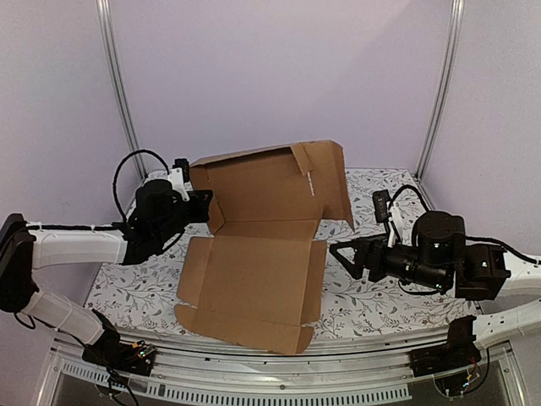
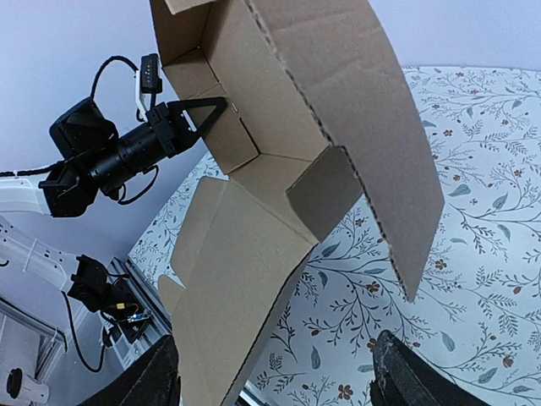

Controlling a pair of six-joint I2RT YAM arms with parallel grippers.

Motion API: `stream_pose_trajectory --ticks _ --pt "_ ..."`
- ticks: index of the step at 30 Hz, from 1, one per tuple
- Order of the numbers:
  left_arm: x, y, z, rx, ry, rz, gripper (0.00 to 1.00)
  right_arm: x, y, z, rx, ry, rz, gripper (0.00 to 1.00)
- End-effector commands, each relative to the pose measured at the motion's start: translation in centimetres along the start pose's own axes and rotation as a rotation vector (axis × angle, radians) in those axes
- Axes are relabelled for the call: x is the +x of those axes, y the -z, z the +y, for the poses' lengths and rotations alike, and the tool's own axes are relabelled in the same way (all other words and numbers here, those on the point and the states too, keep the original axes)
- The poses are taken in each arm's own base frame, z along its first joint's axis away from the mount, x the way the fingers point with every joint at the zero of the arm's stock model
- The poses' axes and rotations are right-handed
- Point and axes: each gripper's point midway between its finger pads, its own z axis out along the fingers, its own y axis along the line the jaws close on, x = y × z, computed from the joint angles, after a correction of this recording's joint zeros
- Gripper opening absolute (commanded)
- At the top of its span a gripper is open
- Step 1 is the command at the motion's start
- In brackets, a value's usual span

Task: Fold the paper box

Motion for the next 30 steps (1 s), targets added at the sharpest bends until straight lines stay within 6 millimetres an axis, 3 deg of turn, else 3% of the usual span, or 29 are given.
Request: stream_pose_trajectory --ticks 1,8,17,25,30 --pt "-2.3 0.9 1.0 -0.082 -0.041 -0.105 0.0 0.3 -1.0 1.0 0.001 -0.089 0.048 0.77" --pt "-2.9 1.4 1.5 -0.121 -0.066 -0.13 0.0 1.5 -4.1 1.4 0.052 -0.109 0.106 0.79" --pt "-2.8 1.5 1.1 -0.096 -0.04 -0.117 0.0 4.4 -7.7 -0.1 0.142 -0.109 0.158 0.72" --pt "-2.6 1.7 1.2 -0.098 -0.005 -0.098 0.0 5.9 -8.0 -1.0 0.127 -0.143 0.147 0.34" --pt "-2.4 1.9 1.4 -0.094 0.041 -0.078 0.0 5.7 -7.0 -1.2 0.071 -0.176 0.09 0.23"
